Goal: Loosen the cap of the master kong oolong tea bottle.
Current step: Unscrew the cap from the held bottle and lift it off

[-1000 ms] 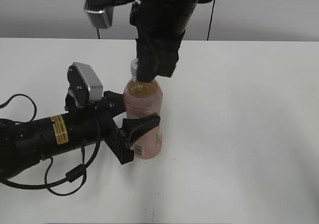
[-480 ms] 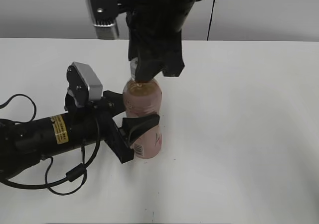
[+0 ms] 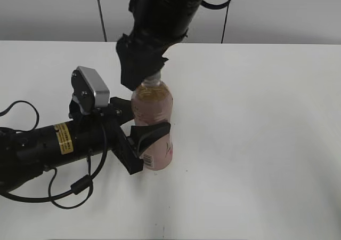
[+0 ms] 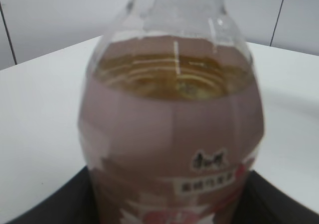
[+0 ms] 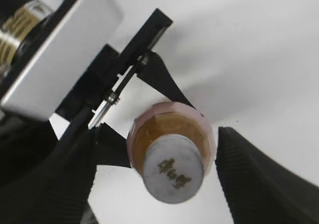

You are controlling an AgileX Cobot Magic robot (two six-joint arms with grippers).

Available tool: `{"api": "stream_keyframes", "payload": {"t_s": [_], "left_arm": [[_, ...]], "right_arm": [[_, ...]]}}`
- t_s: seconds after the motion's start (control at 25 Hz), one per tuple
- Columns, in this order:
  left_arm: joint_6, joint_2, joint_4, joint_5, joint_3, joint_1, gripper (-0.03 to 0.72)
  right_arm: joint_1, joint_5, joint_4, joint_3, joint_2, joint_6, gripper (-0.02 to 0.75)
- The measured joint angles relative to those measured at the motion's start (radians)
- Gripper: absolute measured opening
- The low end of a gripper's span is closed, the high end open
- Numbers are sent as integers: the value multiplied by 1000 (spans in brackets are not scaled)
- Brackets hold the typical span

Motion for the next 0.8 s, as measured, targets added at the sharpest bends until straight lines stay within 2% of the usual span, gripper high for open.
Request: {"api": "stream_keyframes", "payload": {"t_s": [0.2, 0.32, 0.52, 0.8], "left_arm": [[0, 0, 0, 0, 0, 0, 393], [0, 0, 0, 0, 0, 0, 393], [0, 0, 0, 0, 0, 0, 392], [0, 0, 0, 0, 0, 0, 392]], "right_arm": [[0, 30, -71, -45, 0, 468, 565], [0, 60, -87, -82, 0, 631, 565], [0, 68, -92, -99, 1, 749, 557], [0, 73, -84, -103, 40, 773, 503]]}}
